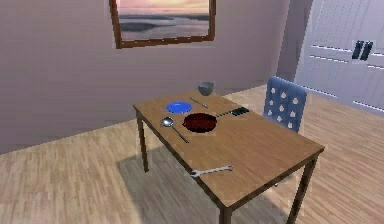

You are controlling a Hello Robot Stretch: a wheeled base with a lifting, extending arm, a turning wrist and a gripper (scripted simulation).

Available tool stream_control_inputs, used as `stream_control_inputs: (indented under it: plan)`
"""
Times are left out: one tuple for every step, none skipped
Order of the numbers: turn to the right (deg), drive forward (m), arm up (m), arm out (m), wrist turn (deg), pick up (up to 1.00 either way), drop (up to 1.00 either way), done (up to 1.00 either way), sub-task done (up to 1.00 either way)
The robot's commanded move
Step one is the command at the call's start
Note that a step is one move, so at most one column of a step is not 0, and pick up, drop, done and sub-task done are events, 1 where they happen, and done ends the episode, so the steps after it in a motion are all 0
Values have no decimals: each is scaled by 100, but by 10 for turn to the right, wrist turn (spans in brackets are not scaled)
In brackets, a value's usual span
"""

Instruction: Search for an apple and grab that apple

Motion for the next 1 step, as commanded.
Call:
stream_control_inputs:
  plan:
    - [0,0,0,0,0,0,0,100,0]
